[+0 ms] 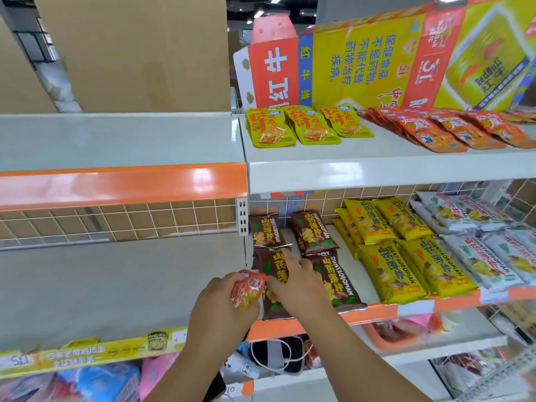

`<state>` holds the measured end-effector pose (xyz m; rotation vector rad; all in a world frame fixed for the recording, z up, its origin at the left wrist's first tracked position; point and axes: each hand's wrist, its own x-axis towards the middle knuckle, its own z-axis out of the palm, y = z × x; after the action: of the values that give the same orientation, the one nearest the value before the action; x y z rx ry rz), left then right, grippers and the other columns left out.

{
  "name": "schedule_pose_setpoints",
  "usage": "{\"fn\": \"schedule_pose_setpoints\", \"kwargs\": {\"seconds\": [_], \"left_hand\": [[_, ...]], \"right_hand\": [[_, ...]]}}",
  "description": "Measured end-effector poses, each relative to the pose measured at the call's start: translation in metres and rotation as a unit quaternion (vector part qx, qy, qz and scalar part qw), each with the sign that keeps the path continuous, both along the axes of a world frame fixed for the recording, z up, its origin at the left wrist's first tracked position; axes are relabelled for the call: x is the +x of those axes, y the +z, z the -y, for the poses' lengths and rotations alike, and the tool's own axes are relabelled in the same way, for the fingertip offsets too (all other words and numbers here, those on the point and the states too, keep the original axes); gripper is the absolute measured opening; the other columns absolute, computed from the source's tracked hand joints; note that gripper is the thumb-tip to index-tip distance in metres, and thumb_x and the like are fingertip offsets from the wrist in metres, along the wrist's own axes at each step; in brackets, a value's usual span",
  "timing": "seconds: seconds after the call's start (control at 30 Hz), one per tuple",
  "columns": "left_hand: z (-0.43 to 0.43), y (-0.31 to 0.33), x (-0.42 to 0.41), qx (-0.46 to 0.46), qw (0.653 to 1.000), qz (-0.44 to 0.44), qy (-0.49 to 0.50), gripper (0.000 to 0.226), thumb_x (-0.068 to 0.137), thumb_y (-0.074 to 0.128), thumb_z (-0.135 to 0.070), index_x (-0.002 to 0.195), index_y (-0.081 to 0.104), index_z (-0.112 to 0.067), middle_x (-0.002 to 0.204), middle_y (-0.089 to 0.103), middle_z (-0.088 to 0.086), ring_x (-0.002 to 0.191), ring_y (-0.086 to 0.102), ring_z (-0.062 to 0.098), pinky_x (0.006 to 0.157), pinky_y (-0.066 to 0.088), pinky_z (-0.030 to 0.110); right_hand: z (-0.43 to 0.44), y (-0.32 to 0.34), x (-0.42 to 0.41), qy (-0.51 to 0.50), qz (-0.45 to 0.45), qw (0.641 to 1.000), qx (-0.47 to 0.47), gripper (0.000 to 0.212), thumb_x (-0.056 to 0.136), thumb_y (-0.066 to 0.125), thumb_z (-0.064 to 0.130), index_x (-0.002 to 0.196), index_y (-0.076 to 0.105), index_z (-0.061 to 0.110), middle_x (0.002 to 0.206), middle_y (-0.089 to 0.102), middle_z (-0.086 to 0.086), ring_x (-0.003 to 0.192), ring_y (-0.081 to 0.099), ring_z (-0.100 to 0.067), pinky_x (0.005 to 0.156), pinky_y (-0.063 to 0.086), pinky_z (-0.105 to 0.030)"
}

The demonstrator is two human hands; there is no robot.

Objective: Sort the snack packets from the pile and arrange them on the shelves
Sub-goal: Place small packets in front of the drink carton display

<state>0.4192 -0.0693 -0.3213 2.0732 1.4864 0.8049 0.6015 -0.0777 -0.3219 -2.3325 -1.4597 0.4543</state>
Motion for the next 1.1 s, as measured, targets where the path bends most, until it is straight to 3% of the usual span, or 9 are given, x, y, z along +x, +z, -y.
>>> {"fn": "schedule_pose_setpoints", "kwargs": {"seconds": [0.13,0.5,0.83,0.93,1.03,1.1], "left_hand": [[-0.001,0.003,0.016,0.009,0.999,0.023,-0.035,0.056,0.076,0.078,-0.049,0.127,0.057,-0.039,0.103,0.055,-0.012,0.091,0.059,0.007,0.075,0.051,0.023],[0.018,0.024,0.087,0.031,0.99,0.06,-0.121,0.057,0.076,0.079,-0.047,0.129,0.057,-0.041,0.112,0.057,-0.01,0.093,0.058,0.007,0.077,0.053,0.028],[0.055,0.052,0.146,0.078,0.989,0.072,-0.104,0.057,0.075,0.079,-0.047,0.127,0.058,-0.041,0.108,0.054,-0.016,0.097,0.058,0.008,0.08,0.051,0.028],[0.077,0.075,0.176,0.119,0.984,0.09,-0.095,0.056,0.075,0.08,-0.045,0.127,0.059,-0.04,0.109,0.054,-0.018,0.1,0.054,0.005,0.082,0.044,0.021],[0.097,0.108,0.209,0.161,0.979,0.098,-0.083,0.056,0.074,0.078,-0.045,0.126,0.06,-0.039,0.111,0.054,-0.019,0.103,0.052,0.006,0.089,0.047,0.029],[0.114,0.131,0.231,0.193,0.972,0.104,-0.084,0.055,0.073,0.08,-0.042,0.125,0.061,-0.039,0.111,0.054,-0.022,0.102,0.052,0.003,0.089,0.046,0.026]], "right_hand": [[0.012,0.013,0.017,-0.017,0.003,0.999,0.032,0.074,0.09,0.052,0.061,0.154,0.019,0.04,0.141,0.046,-0.01,0.122,0.052,-0.037,0.096,0.05,-0.046],[0.076,0.038,0.081,-0.097,0.005,0.994,0.058,0.065,0.093,0.058,0.046,0.152,0.034,0.032,0.139,0.047,-0.009,0.121,0.054,-0.033,0.094,0.048,-0.039],[0.119,0.067,0.138,-0.053,-0.01,0.987,0.15,0.063,0.09,0.057,0.04,0.15,0.041,0.032,0.145,0.048,-0.001,0.125,0.053,-0.022,0.097,0.048,-0.036],[0.138,0.092,0.166,-0.023,0.0,0.98,0.195,0.06,0.093,0.057,0.043,0.15,0.04,0.037,0.147,0.045,0.005,0.126,0.051,-0.018,0.098,0.047,-0.035],[0.157,0.123,0.196,0.001,0.01,0.972,0.235,0.058,0.094,0.057,0.045,0.148,0.041,0.035,0.144,0.046,0.007,0.123,0.052,-0.017,0.095,0.048,-0.035],[0.171,0.145,0.215,0.018,0.019,0.962,0.27,0.054,0.092,0.059,0.042,0.144,0.045,0.035,0.137,0.051,0.007,0.121,0.053,-0.016,0.094,0.047,-0.033]]}}
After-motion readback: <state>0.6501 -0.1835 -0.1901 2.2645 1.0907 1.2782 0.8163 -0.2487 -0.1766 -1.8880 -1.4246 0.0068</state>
